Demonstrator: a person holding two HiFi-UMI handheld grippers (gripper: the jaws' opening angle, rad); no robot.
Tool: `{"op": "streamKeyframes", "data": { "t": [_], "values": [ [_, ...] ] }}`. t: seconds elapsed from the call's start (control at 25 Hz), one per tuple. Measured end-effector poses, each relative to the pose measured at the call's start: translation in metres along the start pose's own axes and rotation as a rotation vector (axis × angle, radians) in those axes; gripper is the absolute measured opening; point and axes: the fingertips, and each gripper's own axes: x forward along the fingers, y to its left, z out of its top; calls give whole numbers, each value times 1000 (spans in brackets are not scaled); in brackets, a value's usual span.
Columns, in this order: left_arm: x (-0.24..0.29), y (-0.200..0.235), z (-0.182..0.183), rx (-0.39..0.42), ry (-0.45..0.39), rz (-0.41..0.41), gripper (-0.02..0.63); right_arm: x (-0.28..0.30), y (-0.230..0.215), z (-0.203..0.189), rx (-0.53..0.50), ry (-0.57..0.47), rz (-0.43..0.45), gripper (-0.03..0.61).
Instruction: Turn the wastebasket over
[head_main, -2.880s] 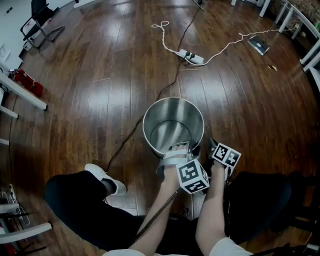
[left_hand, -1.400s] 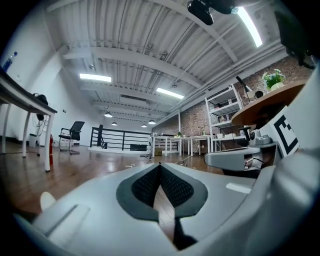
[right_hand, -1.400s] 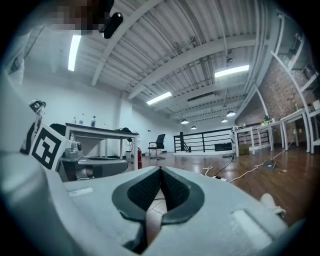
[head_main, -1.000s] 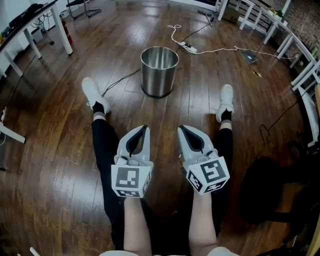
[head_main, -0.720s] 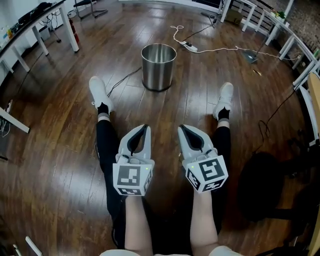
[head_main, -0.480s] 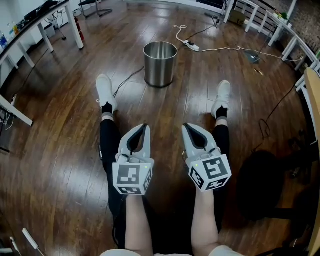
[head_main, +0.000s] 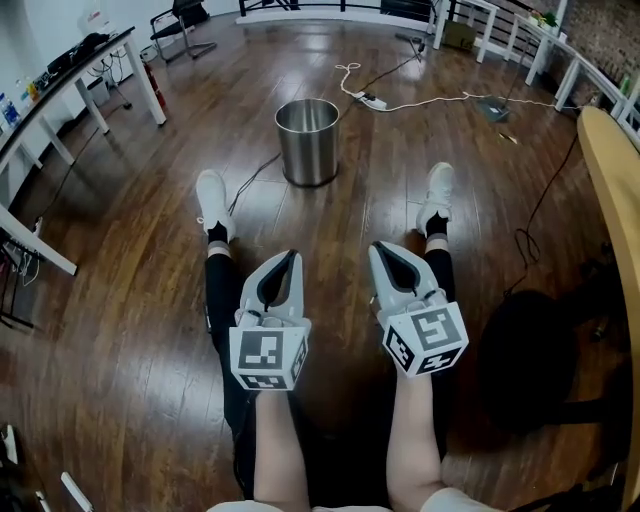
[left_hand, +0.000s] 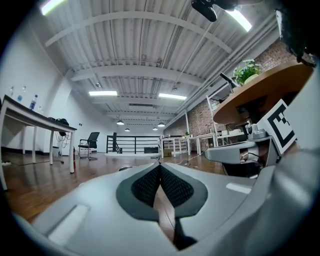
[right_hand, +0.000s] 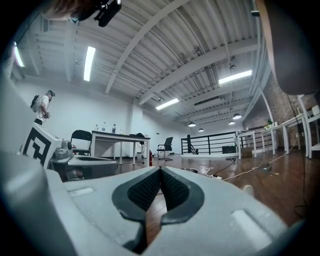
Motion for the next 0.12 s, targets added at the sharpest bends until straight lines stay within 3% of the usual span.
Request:
{"op": "streamKeyframes", "data": {
  "t": [0.12],
  "values": [
    [-3, 8, 4, -16, -10, 40, 17, -3, -3, 2, 4, -5, -5, -9]
  ]
}}
